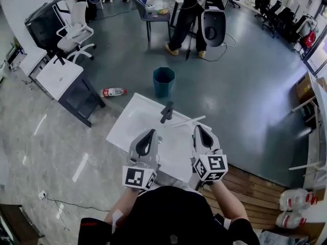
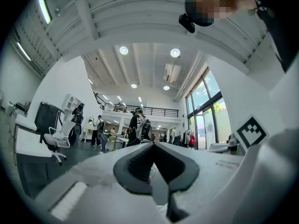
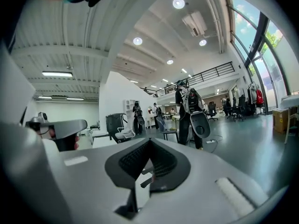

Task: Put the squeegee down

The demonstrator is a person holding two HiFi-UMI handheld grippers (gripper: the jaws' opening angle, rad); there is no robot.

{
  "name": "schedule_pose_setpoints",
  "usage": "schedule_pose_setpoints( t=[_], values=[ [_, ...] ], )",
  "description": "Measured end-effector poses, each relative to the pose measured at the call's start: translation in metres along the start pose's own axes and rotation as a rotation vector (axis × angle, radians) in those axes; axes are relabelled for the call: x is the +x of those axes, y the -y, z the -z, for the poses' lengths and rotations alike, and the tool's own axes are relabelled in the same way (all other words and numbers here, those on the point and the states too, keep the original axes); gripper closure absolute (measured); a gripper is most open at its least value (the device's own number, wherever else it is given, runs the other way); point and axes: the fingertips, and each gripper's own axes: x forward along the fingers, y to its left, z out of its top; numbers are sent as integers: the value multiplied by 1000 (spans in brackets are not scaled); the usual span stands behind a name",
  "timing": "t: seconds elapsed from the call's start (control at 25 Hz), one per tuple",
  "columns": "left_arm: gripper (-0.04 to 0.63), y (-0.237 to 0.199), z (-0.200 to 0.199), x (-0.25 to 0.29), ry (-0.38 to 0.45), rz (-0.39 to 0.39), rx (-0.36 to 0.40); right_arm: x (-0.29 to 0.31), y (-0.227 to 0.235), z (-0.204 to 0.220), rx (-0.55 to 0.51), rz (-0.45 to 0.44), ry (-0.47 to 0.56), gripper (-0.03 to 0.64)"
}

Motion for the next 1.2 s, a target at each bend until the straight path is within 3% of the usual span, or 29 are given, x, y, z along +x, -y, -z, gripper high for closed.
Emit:
schedule_pose_setpoints(
  t=[0.6, 0.92, 1.2],
  values=[
    [594, 1, -20, 11, 34, 13, 29, -14, -26, -58, -42, -61, 124, 615],
    [594, 2, -25, 16, 41, 6, 5, -8, -30, -62, -38, -77, 135, 615],
    [594, -1, -17, 15, 34, 8, 44, -5, -35, -58, -34, -101, 126, 615]
  ],
)
